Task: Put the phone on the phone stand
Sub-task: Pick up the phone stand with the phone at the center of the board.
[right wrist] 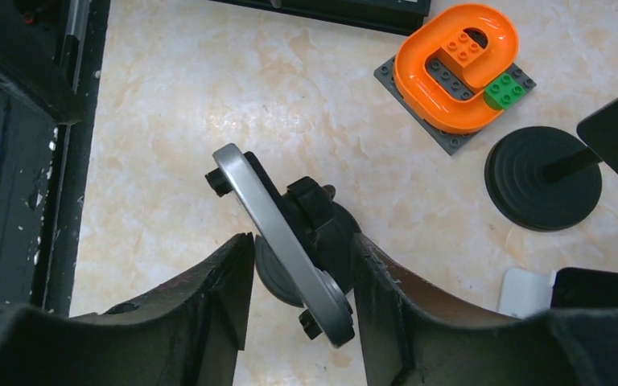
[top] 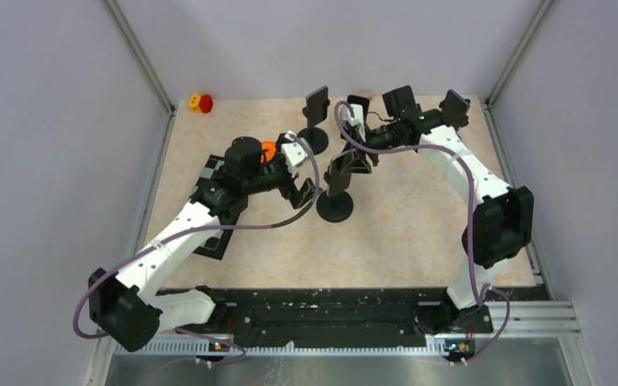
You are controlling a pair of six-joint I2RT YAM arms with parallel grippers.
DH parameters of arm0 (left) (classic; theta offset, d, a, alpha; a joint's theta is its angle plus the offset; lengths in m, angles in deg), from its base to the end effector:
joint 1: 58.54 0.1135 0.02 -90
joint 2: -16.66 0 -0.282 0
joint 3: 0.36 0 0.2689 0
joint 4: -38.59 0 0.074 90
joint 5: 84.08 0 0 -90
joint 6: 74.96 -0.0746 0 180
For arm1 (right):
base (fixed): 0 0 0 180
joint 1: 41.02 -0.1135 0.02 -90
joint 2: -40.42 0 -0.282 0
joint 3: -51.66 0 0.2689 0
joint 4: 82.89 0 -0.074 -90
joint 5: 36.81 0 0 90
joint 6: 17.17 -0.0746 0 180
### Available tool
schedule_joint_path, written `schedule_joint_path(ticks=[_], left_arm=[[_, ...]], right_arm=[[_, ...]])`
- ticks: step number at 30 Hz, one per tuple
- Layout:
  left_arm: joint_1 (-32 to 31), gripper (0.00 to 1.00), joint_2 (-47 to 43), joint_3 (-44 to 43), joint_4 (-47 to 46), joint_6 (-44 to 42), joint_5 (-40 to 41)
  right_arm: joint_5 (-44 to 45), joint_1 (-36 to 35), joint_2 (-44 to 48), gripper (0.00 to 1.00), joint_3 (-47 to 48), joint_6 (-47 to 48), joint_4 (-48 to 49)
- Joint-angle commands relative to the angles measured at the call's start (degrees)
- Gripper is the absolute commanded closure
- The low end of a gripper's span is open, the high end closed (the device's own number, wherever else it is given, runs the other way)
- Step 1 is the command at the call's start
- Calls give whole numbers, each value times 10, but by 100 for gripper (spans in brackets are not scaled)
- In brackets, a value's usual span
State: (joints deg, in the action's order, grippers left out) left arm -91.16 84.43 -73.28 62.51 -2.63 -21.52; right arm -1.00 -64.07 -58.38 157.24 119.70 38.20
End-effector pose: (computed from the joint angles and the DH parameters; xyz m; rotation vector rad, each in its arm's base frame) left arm 0.2458 -0.1982 0.3536 1.0968 1.5627 -0.6305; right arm 0.3466 0.2132 0.3311 -1.5476 1.5522 0.9279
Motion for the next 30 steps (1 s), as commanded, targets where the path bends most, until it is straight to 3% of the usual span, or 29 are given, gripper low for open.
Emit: schedule_joint_path(ticks=[1, 3, 8, 9, 11, 18, 30], left_arm=[[7, 1, -16, 11, -4, -18, -2], [8, 1, -17, 13, -6, -19, -2], [10, 1, -24, 22, -15, -19, -2], [11, 1, -26, 23, -17, -19, -2], [11, 1, -30, 25, -22, -19, -1], [11, 1, -31, 18, -34, -5, -8], [11, 1, -26, 16, -44, 3, -17]], right_arm=[[-32, -9, -12, 58, 49, 38, -58], [-32, -9, -10, 68, 49, 37, -62], [-22, -9, 10, 76, 37, -5, -42], [-14, -9, 18, 81, 32, -15, -29], [11, -9, 33, 100, 25, -52, -2], [85, 12, 78, 100, 13, -117, 30], [155, 135, 94, 100, 54, -161, 45]])
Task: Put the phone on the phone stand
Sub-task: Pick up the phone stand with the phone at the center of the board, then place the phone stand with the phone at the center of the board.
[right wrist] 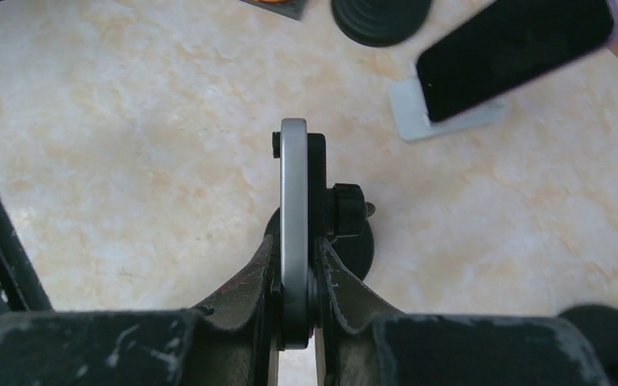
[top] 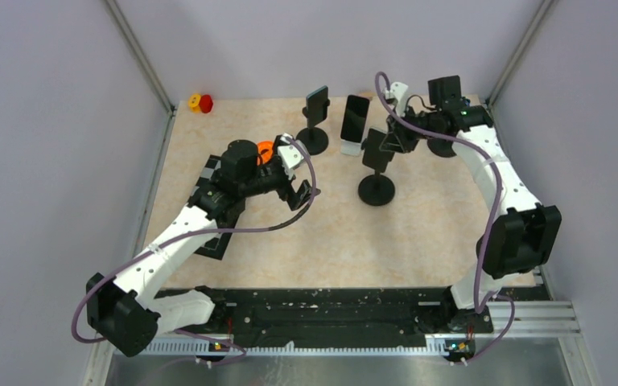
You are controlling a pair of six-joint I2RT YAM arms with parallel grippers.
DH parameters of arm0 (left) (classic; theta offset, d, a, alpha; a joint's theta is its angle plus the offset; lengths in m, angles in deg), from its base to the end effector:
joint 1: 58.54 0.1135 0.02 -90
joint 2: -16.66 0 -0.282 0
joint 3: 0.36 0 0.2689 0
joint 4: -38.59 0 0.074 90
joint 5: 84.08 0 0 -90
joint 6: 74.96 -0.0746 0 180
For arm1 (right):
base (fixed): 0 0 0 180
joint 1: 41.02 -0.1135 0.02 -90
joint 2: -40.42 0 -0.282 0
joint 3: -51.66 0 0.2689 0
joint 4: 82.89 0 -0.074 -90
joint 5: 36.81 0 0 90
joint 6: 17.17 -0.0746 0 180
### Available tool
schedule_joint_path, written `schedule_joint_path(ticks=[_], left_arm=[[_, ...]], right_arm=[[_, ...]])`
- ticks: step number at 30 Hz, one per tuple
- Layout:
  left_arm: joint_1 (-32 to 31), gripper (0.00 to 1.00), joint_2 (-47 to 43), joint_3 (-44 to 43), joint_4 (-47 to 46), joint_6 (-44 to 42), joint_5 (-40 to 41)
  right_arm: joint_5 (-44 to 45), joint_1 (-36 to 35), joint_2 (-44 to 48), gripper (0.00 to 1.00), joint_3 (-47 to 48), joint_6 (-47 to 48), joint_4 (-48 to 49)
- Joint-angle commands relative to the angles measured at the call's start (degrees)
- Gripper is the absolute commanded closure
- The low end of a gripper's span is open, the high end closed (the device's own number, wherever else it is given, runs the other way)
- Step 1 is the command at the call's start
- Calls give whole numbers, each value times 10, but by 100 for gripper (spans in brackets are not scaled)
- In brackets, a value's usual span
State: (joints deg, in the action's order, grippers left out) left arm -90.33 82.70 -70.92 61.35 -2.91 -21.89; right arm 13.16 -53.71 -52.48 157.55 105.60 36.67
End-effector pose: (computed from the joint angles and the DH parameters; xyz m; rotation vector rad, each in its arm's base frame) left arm 0.2422 -0.1910 0.3486 1.0894 1.5545 -0.6221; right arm 0.3650 0.1314 0.3590 -1.1503 1.9294 0.6467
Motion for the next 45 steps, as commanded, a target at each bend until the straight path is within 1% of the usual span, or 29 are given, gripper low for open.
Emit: schedule_joint_path(ticks=[1, 7, 15, 22, 34, 35, 40, 45], left_arm=[[3, 1, -8, -8, -33, 5, -13], [3, 1, -2, -13, -29, 1, -15], [3, 1, 11, -20, -30, -1, -22], [3, 1, 19, -17, -42, 10, -26], [3, 1, 25, -17, -44, 12, -38], [3, 1, 25, -17, -44, 13, -38], [4, 1, 27, -17, -44, 14, -40], [3, 1, 23, -16, -43, 14, -41]], right_arm=[[16, 41, 31, 100, 57, -24, 68], [21, 81, -28, 100, 121, -48, 91], [42, 95, -125, 100, 234, -68, 121], [40, 105, -207, 100, 338, -61, 93], [4, 123, -236, 100, 336, -28, 86], [2, 134, -237, 100, 335, -24, 81], [-20, 146, -237, 100, 318, -20, 77], [-19, 149, -236, 100, 306, -1, 63]])
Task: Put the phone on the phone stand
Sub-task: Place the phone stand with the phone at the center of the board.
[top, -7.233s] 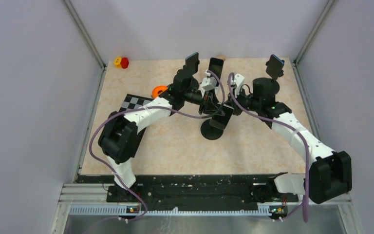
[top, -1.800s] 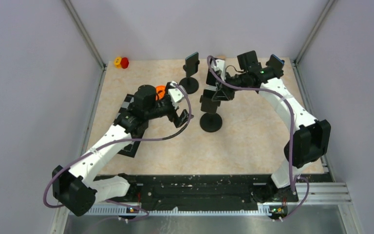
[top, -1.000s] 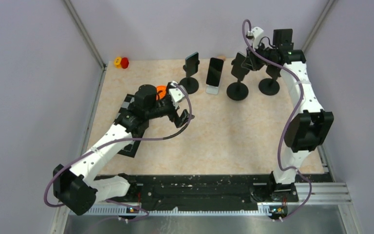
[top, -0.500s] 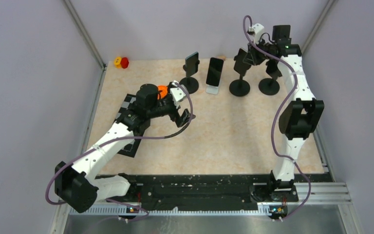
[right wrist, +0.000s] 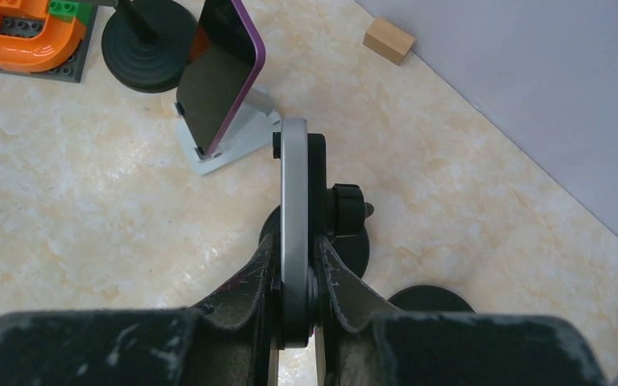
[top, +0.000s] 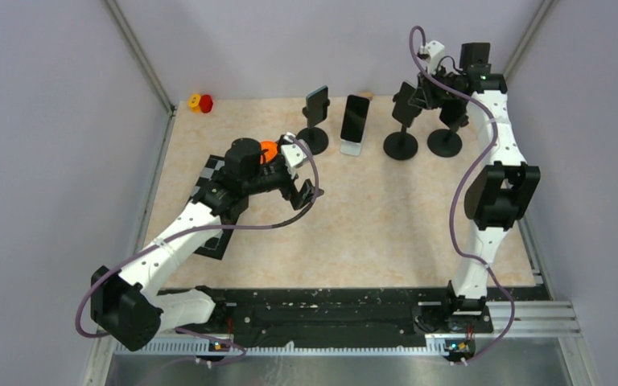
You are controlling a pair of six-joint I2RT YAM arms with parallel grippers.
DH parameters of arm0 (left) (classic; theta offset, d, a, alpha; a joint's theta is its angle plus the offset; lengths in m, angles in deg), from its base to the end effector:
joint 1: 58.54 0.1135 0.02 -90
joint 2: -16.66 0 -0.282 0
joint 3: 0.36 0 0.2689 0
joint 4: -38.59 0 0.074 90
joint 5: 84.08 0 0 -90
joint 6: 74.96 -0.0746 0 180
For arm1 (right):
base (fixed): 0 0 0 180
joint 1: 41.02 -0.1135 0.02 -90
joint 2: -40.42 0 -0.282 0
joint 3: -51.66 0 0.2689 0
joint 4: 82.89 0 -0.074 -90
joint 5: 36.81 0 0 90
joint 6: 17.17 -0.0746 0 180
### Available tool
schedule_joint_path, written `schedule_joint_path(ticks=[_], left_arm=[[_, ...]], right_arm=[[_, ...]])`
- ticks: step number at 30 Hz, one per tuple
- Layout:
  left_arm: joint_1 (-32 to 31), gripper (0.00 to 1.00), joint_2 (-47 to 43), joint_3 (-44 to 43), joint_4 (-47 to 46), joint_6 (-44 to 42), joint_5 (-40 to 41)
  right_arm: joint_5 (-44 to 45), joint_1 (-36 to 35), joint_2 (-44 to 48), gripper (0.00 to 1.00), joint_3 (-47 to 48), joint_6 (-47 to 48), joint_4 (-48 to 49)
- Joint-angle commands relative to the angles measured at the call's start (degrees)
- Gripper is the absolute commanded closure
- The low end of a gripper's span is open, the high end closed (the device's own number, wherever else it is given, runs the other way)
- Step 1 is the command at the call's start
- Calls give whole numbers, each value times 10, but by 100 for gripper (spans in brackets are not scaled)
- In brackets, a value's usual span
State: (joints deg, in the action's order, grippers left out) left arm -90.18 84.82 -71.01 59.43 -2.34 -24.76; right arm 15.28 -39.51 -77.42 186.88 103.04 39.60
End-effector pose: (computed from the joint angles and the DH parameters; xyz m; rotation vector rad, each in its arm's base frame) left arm 0.2481 -0.1976 0.3434 1.1091 1.5428 -0.6744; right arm 0.5109 0.0324 0.3576 -0.8482 1.9581 0.4284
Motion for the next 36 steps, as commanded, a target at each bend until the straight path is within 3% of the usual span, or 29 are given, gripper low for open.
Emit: schedule_joint_path(ticks=[1, 11, 13, 16, 25, 36], left_arm=[[2, 1, 1, -15, -23, 8, -12], [2, 1, -8, -7, -26, 4, -12], [2, 1, -13, -2, -28, 3, -12], [2, 1, -16, 2, -30, 3, -12], [2, 1, -18, 2, -29, 1, -12], [2, 1, -16, 1, -27, -2, -13]], right_arm=[[-40, 8, 14, 100, 12, 28, 32], [-40, 10, 19, 88, -7, 48, 11], [-41, 10, 25, 90, -22, 48, 20], [-49, 10, 32, 100, -48, 38, 40], [-83, 10, 68, 100, -106, -22, 142], [-84, 11, 52, 100, -84, -15, 131]])
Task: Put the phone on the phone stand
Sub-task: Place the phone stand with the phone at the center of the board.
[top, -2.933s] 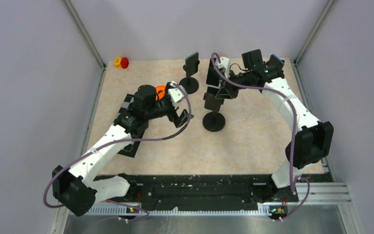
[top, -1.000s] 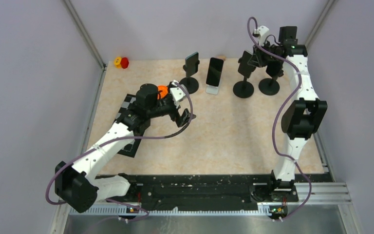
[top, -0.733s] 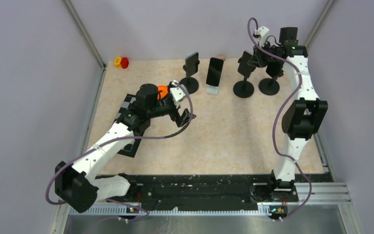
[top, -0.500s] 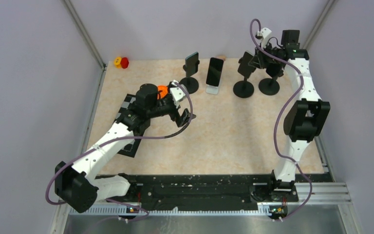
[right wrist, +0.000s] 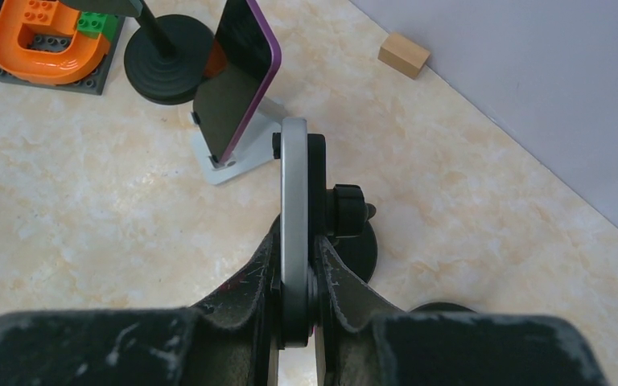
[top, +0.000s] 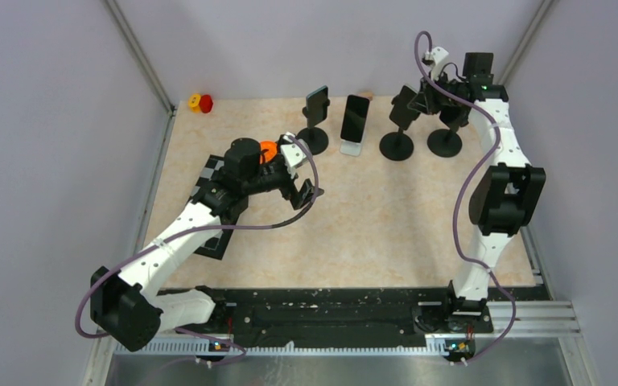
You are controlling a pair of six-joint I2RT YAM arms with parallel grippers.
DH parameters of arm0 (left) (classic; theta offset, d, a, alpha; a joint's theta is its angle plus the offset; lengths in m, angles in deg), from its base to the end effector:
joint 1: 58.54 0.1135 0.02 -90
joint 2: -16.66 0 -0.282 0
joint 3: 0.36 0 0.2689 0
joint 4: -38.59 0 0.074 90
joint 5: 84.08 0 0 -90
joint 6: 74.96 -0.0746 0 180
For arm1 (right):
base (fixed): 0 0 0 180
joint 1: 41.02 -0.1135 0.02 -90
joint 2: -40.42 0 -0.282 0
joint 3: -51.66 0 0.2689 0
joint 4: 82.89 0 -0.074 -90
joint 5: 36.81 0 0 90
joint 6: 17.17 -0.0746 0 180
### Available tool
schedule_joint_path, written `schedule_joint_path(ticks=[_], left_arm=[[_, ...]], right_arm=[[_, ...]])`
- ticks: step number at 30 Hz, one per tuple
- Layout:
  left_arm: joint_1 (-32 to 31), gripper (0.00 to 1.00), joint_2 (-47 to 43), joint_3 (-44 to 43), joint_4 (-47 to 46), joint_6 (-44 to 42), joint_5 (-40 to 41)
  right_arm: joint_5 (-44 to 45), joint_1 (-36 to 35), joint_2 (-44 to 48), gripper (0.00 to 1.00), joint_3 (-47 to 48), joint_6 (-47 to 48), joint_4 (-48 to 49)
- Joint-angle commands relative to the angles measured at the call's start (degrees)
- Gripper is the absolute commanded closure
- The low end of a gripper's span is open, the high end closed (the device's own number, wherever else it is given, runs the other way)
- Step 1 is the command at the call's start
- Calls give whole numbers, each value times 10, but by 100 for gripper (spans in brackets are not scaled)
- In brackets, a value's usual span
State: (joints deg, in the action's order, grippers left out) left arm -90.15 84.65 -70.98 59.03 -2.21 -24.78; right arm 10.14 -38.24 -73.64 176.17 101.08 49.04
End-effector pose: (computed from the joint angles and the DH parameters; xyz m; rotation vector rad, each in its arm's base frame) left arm 0.2478 -0.1973 0.3450 1.1050 1.5351 -0.6741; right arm 0.5031 0.0266 0.3413 -0.8329 1.8963 0.5052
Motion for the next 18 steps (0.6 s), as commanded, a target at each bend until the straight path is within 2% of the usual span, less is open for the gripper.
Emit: schedule_joint_path(ticks=[1, 8, 18], left_arm=[[2, 1, -15, 1, -22, -4, -13], [2, 1, -15, 0, -22, -3, -13], [2, 1, -19, 2, -21, -2, -14]], right_arm=[[-32, -2, 10, 100, 27, 11, 24], [-9, -2, -41, 100, 123, 65, -95], [5, -4, -66, 100, 165, 82, -148]])
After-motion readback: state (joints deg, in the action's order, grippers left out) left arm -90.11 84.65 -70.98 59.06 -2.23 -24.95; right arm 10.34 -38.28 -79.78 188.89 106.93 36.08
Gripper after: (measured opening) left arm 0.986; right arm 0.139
